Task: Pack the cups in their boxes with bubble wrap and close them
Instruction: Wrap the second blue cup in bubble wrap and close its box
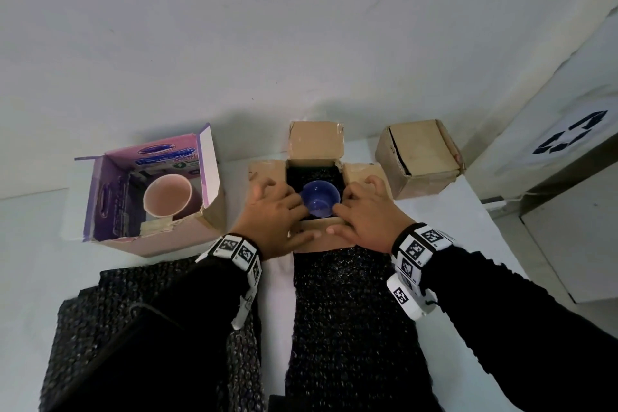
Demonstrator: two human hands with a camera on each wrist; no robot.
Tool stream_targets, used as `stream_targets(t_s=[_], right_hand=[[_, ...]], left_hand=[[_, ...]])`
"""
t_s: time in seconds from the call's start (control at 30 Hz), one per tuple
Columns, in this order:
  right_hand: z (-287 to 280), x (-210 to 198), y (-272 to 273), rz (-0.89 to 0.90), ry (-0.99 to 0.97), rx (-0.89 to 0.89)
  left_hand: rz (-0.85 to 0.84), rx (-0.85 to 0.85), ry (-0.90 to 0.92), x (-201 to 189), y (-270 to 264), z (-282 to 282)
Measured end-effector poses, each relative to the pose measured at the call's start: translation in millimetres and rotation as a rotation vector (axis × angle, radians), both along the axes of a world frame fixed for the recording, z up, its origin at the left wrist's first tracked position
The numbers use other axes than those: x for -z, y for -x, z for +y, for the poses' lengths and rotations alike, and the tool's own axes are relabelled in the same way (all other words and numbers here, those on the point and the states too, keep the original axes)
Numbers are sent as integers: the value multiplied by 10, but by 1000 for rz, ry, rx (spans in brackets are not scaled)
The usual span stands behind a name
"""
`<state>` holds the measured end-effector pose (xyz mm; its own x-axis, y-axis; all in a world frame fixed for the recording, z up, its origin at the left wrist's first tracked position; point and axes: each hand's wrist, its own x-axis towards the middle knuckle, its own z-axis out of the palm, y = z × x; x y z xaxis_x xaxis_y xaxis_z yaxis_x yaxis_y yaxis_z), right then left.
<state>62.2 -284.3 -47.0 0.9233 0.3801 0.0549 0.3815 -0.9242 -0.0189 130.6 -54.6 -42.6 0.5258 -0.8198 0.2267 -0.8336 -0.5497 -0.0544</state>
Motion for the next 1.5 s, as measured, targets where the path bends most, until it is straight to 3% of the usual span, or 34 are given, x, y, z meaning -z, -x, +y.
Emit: stream_targets(t_s=[0.43, 0.63, 0.87, 1.1, 1.27, 1.5], right_hand=[[81, -127, -146, 88, 119, 45], [158, -171, -335, -108, -109, 105], [212, -161, -586, 130, -45, 102], [257, -168, -643, 155, 75, 107], [286, -189, -637, 156, 82, 105], [341, -148, -701, 190, 137, 146]], left_hand=[[-4, -21, -116, 6, -24, -111], [-28, 69, -134, 56, -55, -119], [57, 92, -48, 164, -22, -61], [2, 62, -48, 125, 0, -61], [59, -45, -105, 50, 8, -71], [99, -48, -90, 44, 10, -21]])
